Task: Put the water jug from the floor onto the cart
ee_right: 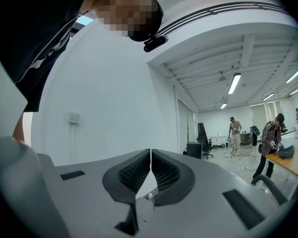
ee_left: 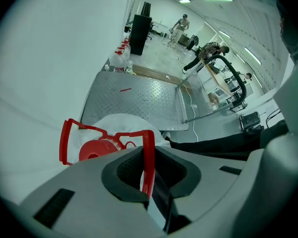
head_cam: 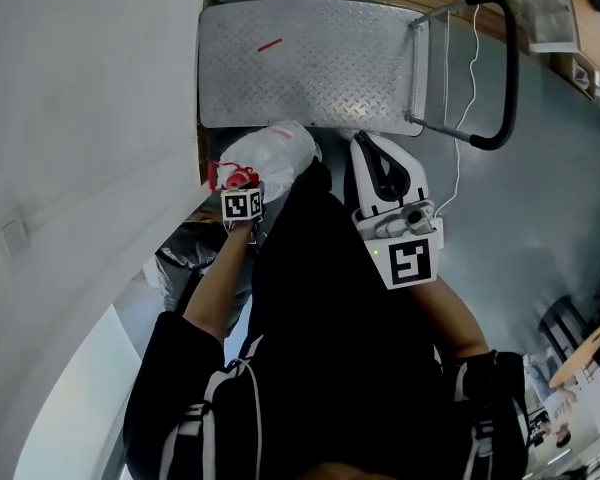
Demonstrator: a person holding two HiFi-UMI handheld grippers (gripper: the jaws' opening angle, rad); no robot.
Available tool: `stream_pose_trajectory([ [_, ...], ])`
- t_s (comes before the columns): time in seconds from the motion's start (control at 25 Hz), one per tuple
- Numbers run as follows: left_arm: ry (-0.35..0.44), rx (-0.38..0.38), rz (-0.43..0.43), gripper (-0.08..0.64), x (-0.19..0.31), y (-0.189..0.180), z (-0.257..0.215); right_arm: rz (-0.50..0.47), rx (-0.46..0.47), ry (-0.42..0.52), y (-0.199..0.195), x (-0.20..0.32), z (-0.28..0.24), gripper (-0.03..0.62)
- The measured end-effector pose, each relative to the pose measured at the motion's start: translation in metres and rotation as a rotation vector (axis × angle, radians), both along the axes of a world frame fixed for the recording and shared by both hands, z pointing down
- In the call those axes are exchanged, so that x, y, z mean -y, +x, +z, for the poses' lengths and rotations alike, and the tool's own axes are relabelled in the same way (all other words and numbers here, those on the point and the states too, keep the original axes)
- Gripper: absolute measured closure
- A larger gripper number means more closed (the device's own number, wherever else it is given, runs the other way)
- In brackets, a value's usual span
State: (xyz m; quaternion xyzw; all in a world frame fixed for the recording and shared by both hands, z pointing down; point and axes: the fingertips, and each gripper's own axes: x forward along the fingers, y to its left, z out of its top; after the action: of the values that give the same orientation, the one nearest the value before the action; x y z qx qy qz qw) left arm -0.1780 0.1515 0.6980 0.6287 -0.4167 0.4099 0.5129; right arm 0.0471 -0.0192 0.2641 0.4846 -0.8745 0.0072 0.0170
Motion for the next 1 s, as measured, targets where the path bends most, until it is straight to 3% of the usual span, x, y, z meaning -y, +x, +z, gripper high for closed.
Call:
stream_pose_trajectory([
  [0.44,0.027,0.012,-0.003,0.499,0.049,0.042,-0.023,0.094,0.08,0.022,0.07,0.021,-0.01,0.572],
  [1.0,0.077,0.008,-0.176,0.499,0.129,0.093,-0.034,0.137,0.107,-0.011,0.164,0.052,0.0,0.572],
])
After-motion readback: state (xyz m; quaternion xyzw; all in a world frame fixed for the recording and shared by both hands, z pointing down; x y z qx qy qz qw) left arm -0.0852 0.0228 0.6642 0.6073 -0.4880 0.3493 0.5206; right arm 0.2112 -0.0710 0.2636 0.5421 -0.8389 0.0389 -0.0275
